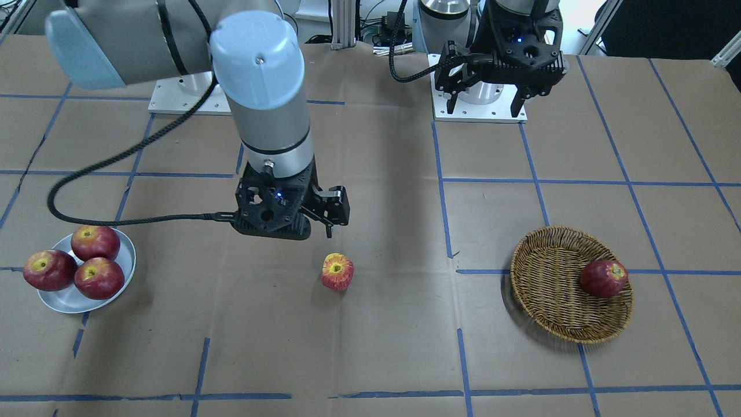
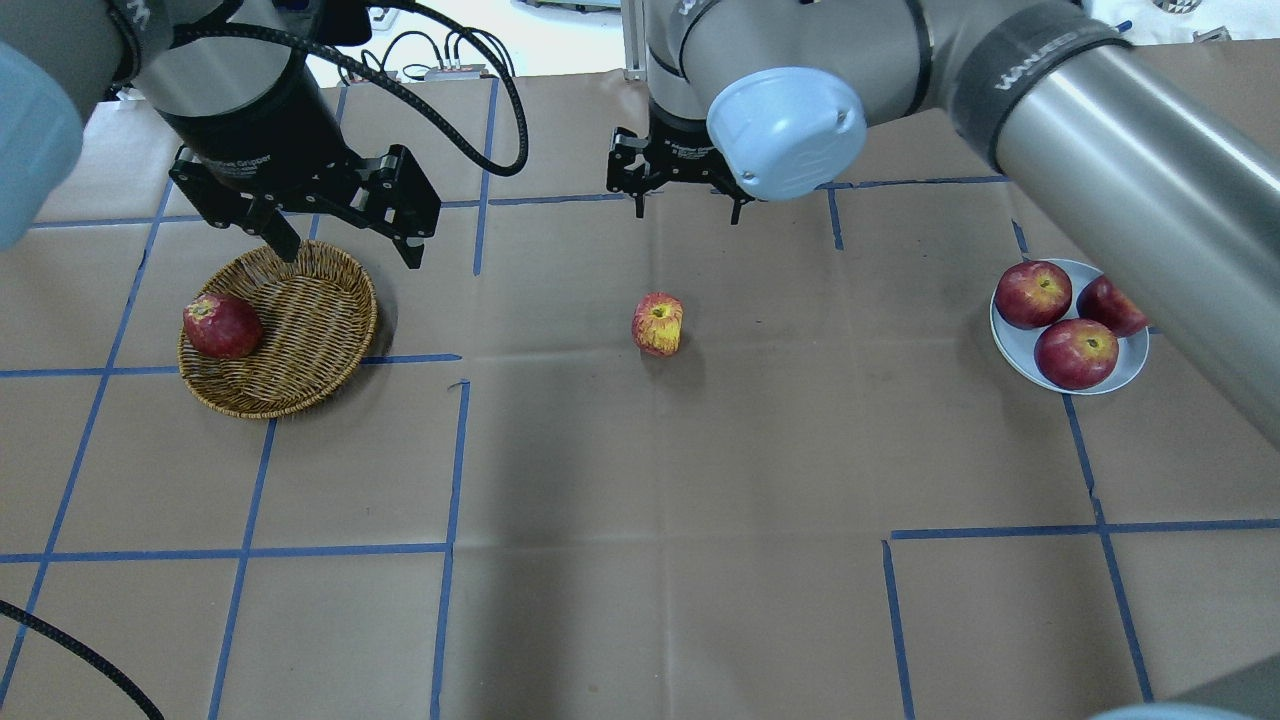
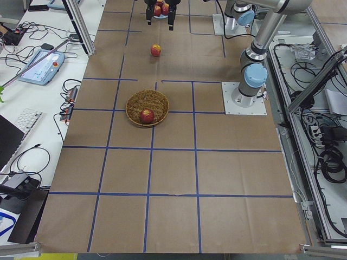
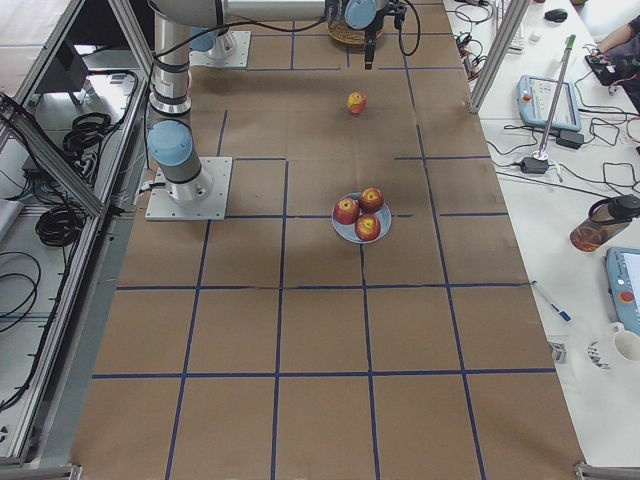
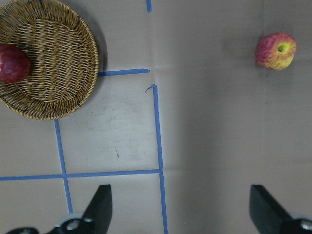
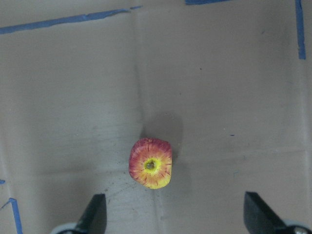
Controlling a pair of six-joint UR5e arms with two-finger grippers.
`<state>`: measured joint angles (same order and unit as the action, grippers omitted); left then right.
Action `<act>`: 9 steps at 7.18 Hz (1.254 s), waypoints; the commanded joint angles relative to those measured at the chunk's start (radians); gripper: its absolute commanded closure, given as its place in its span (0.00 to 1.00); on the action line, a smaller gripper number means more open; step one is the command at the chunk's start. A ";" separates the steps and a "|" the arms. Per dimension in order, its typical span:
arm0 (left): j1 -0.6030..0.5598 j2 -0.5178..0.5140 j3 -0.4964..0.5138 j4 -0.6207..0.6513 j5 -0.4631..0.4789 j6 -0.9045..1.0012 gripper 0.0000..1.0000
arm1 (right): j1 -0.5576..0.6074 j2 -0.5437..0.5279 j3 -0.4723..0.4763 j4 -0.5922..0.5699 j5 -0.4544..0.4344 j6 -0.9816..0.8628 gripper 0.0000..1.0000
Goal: Transfer apple from basket to plate
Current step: 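Raise the left gripper back over the basket while the right gripper moves toward the apple, then lower the right gripper onto the apple and close it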
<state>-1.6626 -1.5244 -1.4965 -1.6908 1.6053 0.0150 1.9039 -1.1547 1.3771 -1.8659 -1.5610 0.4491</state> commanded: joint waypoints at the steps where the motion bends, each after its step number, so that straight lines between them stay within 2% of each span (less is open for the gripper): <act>1: 0.003 0.001 -0.019 0.000 0.001 0.023 0.01 | 0.027 0.090 0.040 -0.123 -0.001 0.020 0.00; 3: 0.010 0.006 -0.048 0.003 0.001 0.057 0.01 | 0.030 0.115 0.115 -0.241 -0.002 0.013 0.00; 7: 0.012 0.006 -0.048 0.003 0.001 0.059 0.01 | 0.032 0.173 0.223 -0.407 -0.001 0.008 0.00; 8: 0.012 0.006 -0.048 0.003 0.001 0.059 0.01 | 0.031 0.179 0.233 -0.418 -0.001 0.008 0.00; 9: 0.012 0.007 -0.048 0.003 0.001 0.057 0.01 | 0.030 0.178 0.231 -0.423 -0.001 0.013 0.05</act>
<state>-1.6506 -1.5182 -1.5447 -1.6874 1.6061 0.0733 1.9348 -0.9807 1.6017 -2.2738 -1.5616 0.4582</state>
